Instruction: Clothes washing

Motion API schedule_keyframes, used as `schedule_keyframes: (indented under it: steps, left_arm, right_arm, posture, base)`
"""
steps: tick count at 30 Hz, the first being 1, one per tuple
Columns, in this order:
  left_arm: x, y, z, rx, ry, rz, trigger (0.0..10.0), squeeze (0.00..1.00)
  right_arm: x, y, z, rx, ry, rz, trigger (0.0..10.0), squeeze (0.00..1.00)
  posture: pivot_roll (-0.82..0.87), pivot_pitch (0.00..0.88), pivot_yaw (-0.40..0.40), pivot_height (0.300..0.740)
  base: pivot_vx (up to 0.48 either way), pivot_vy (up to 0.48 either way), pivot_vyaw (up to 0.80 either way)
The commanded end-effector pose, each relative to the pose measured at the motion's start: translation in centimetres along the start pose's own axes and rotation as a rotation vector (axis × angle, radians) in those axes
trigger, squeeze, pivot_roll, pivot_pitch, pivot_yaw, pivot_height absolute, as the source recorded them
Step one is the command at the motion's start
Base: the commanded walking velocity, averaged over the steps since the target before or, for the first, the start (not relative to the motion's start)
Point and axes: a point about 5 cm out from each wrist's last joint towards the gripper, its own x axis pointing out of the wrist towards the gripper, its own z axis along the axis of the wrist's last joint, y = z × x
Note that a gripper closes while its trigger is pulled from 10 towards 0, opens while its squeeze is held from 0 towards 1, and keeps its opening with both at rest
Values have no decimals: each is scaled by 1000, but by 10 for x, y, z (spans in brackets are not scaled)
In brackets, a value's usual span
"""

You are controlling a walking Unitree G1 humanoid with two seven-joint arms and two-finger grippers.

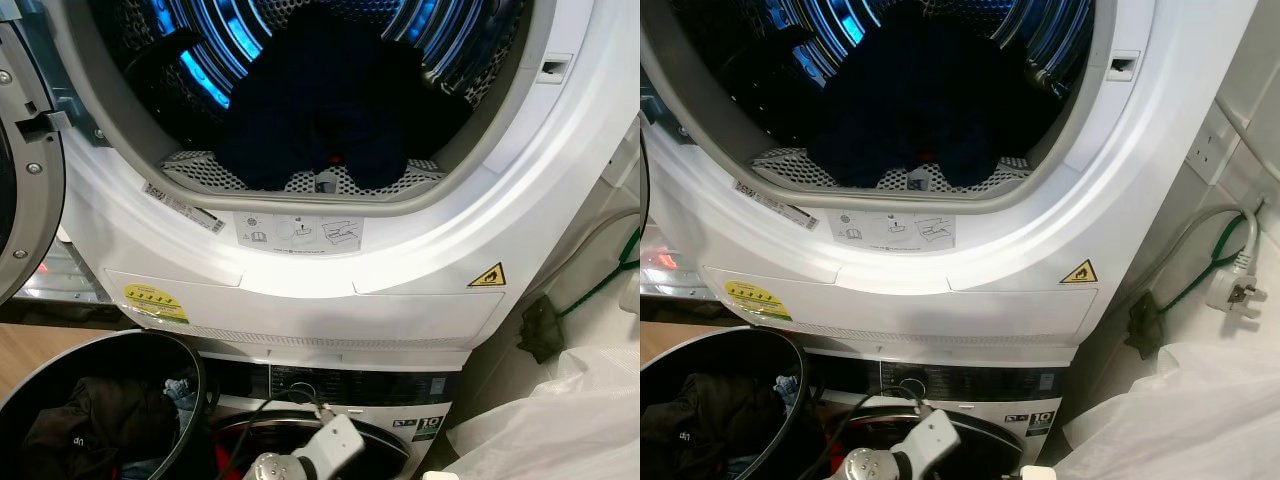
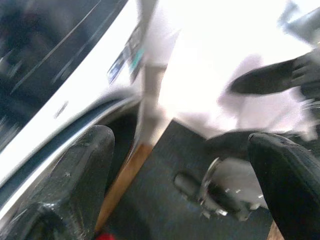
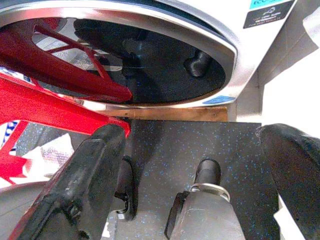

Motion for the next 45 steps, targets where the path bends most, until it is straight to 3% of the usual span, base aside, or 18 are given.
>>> schedule_keyframes:
  steps: [1, 5, 9, 12, 18, 22, 26, 28, 29, 33, 34, 35, 36, 37, 42, 45]
  left_arm:
    - [-1, 0, 4, 29, -34, -34, 10000, 0]
    - [-5, -3, 19, 110, -155, -98, 10000, 0]
    - [-20, -1, 49, 202, -326, -72, 10000, 0]
    - [-33, 0, 61, 267, -374, -44, 10000, 0]
    - [-55, 4, 72, 294, -425, 39, 10000, 0]
    - [-80, 5, 79, 292, -428, 117, 10000, 0]
    - [-93, 11, 85, 311, -432, 234, 10000, 0]
    - [-108, 22, 91, 307, -436, 420, 10000, 0]
    - [-108, 22, 91, 307, -436, 420, 10000, 0]
    - [-129, 36, 96, 238, -449, 641, 10000, 0]
    - [-142, 49, 93, 189, -429, 800, 10000, 0]
    - [-142, 49, 93, 189, -429, 800, 10000, 0]
    - [-151, 58, 89, 148, -411, 915, 10000, 0]
    - [-155, 61, 85, 137, -388, 957, 10000, 0]
    - [-166, 60, 69, 106, -313, 1091, 10000, 0]
    - [-169, 51, 64, 73, -310, 1090, 10000, 0]
  right_arm:
    - [1, 2, 0, 9, 10, 1, 10000, 0]
    - [1, 3, -1, 12, 12, 2, 10000, 0]
    - [1, 5, -2, 12, 17, 6, 10000, 0]
    - [2, 7, -1, 11, 16, 9, 10000, 0]
    - [2, 10, 0, 13, 16, 15, 10000, 0]
    - [3, 12, 0, 18, 15, 15, 10000, 0]
    - [3, 13, 1, 25, 12, 13, 10000, 0]
    - [3, 13, 2, 29, 10, 11, 10000, 0]
    - [3, 13, 2, 29, 10, 11, 10000, 0]
    - [4, 13, 3, 33, 9, 10, 10000, 0]
    - [4, 13, 3, 33, 9, 10, 10000, 0]
    - [4, 13, 3, 33, 9, 10, 10000, 0]
    - [4, 13, 3, 32, 9, 11, 10000, 0]
    - [4, 13, 3, 31, 10, 12, 10000, 0]
    - [4, 14, 4, 29, 10, 14, 10000, 0]
    - [5, 14, 5, 30, 8, 14, 10000, 0]
  posture:
    - [-38, 8, 27, 740]
    - [-21, 0, 39, 740]
    - [-6, 0, 49, 740]
    - [-3, 0, 52, 740]
    - [7, 0, 65, 740]
    - [9, 0, 80, 740]
    - [16, 0, 85, 740]
    - [24, 0, 88, 740]
    - [24, 0, 88, 740]
    - [36, 0, 85, 740]
    - [39, 0, 83, 740]
    - [39, 0, 83, 740]
    - [48, 0, 78, 740]
    - [51, 0, 77, 740]
    - [61, 0, 74, 740]
    - [62, 0, 74, 740]
  base:
    - [0, 0, 0]
    - [0, 0, 0]
    - [0, 0, 0]
    - [0, 0, 0]
    - [0, 0, 0]
    - [0, 0, 0]
    - [0, 0, 0]
    - [0, 0, 0]
    - [0, 0, 0]
    - [0, 0, 0]
    - [0, 0, 0]
    - [0, 0, 0]
    - [0, 0, 0]
    - [0, 0, 0]
    - [0, 0, 0]
    - [0, 0, 0]
